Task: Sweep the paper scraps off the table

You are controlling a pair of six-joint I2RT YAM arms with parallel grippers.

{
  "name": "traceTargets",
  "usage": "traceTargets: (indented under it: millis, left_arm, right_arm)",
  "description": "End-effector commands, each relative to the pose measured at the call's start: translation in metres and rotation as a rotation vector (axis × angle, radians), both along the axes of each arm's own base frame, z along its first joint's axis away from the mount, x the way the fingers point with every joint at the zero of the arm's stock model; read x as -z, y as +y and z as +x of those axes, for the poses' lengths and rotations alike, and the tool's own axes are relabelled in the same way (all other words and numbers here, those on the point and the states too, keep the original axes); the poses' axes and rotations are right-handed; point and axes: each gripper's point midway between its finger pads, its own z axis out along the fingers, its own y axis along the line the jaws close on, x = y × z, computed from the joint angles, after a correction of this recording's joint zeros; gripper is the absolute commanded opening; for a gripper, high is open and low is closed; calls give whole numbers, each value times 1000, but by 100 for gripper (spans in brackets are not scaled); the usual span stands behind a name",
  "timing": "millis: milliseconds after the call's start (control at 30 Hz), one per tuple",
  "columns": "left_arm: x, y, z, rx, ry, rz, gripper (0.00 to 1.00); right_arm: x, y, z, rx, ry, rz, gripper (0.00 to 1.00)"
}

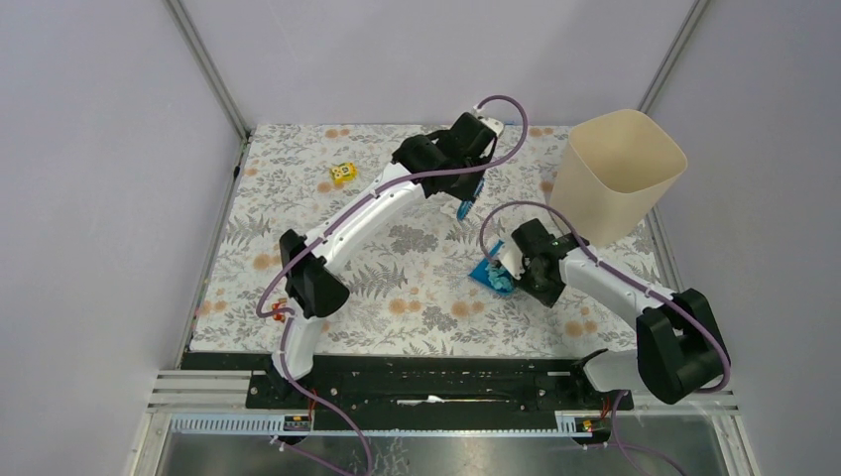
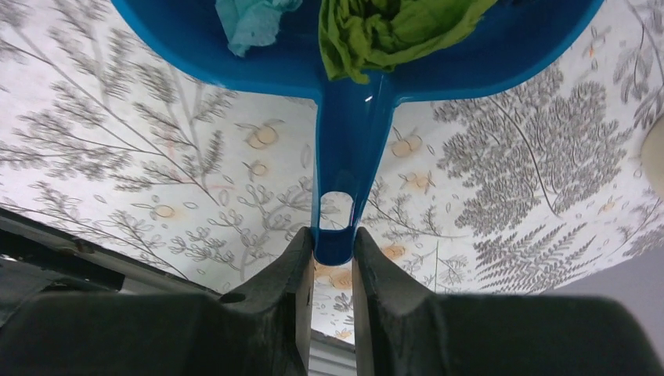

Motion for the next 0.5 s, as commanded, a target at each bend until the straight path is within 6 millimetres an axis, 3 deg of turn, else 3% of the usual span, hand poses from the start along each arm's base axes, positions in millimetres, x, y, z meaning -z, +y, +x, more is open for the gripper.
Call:
traceTargets:
  millis: [0, 100, 233, 367, 467]
  left_arm:
    - [-8, 42, 65, -137, -243, 160, 0]
    - [8, 55, 98, -183, -313, 266, 0]
    - [49, 55, 127, -147, -327, 405, 0]
    - [88, 45, 136, -79, -291, 445, 0]
    - [117, 39, 132, -15, -229, 445, 0]
  right_arm:
    - [-6, -21, -4, 38, 19, -29, 2]
    - [-9, -27, -1, 60, 28, -36, 2]
    - [-10, -32, 3, 71, 35, -66, 2]
    - [-7, -33, 4, 84, 50, -81, 2]
    - [-5, -33, 4, 98, 61, -82, 2]
